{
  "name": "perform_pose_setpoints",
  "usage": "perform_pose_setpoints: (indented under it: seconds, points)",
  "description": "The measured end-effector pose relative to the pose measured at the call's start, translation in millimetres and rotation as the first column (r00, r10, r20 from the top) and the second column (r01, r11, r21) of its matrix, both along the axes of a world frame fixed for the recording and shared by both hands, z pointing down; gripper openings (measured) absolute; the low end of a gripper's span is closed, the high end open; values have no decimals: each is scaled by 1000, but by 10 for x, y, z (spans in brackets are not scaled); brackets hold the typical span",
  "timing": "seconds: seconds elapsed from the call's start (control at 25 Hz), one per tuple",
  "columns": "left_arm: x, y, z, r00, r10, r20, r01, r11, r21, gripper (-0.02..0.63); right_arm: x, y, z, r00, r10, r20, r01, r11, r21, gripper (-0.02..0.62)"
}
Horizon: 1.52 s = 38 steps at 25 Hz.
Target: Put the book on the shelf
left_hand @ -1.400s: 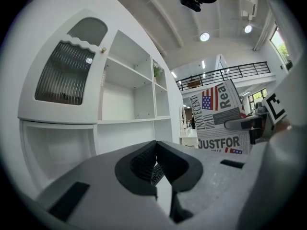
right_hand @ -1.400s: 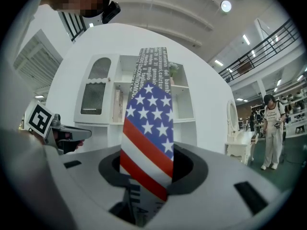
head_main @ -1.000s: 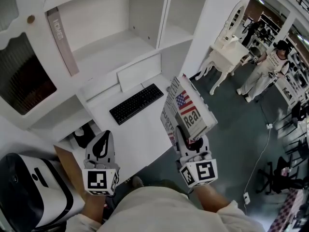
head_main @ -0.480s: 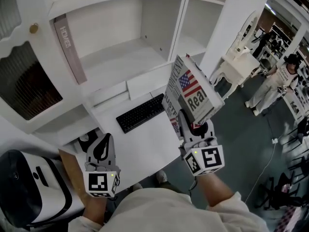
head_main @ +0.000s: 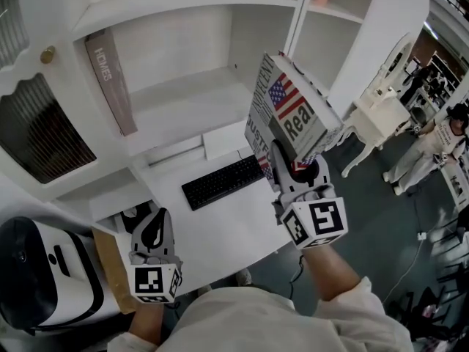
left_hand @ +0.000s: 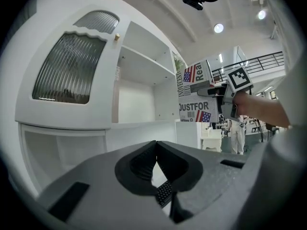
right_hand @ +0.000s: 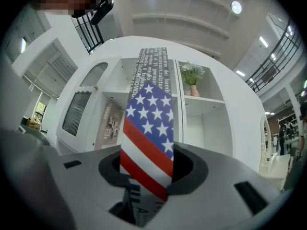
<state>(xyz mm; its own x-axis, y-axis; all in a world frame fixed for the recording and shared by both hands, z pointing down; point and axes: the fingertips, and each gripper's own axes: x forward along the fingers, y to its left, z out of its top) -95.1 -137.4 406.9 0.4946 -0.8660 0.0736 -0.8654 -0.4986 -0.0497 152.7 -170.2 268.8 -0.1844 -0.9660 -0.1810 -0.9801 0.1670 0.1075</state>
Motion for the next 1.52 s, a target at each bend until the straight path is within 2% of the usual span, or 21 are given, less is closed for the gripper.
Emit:
perform_pose_setpoints:
  seconds: [0.28, 0.64, 0.84, 1.52]
  points:
    - [-5, -153, -71, 998, -66, -3, 65, 998, -11, 3, -10, -452, -303, 998, -56, -12, 56, 998, 11, 160]
    - [-9, -48, 16, 991, -134, 0, 134, 991, -5, 3, -36, -701, -316, 995, -99, -9, 99, 995, 10, 160]
    - [-137, -167, -4, 985, -170, 0, 170, 985, -24, 3, -169, -1069, -363, 994, -110, -8, 110, 994, -11, 160]
    - [-339, -62, 37, 967, -256, 6, 256, 966, -29, 3, -285, -1675, -353, 993, -115, -6, 114, 992, -44, 160]
